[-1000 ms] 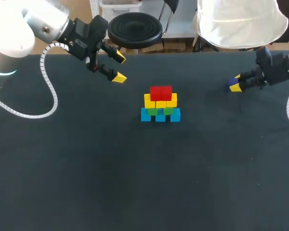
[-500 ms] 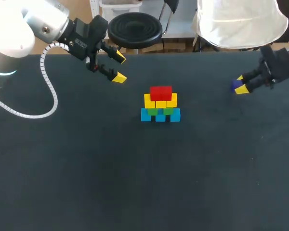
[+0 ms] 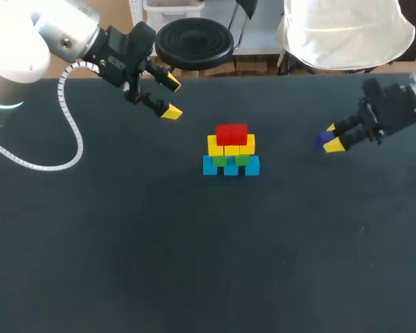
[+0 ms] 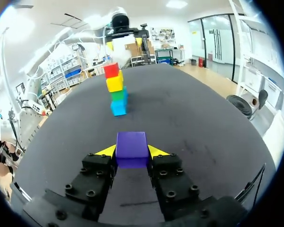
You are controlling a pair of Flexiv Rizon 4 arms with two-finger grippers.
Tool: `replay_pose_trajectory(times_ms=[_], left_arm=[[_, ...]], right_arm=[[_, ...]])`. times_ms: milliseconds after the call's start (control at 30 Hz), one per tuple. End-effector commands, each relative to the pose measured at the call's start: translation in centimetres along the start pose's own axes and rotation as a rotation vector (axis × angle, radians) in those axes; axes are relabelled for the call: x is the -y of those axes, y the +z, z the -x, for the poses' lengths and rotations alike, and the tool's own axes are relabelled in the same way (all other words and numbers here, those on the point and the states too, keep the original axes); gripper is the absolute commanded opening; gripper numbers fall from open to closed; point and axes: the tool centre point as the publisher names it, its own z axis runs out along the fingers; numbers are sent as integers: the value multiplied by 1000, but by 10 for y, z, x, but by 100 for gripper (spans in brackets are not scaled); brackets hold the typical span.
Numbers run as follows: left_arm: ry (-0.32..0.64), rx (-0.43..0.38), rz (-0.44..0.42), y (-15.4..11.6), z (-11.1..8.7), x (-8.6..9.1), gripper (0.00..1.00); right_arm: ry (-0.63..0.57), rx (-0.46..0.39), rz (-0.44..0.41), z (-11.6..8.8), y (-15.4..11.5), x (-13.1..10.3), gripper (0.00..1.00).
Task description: Place the blue cubes, place green cubes on the blue cubes, place the yellow cubes on the green cubes, then place the red cubes on the yellow cubes, and place purple cube on the red cubes.
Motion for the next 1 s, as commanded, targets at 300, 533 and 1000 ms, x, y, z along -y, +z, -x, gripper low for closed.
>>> replay_pose_trajectory(times_ms=[300, 533, 1000], left_arm=[[1, -2, -2, 0, 0, -1, 100], [1, -2, -2, 0, 0, -1, 100], [1, -2, -2, 0, 0, -1, 100]], right_arm=[[10, -72, -6, -3, 4, -26, 0], [14, -155, 23, -12, 2, -36, 0], [52, -177, 87, -18, 14, -27, 16]])
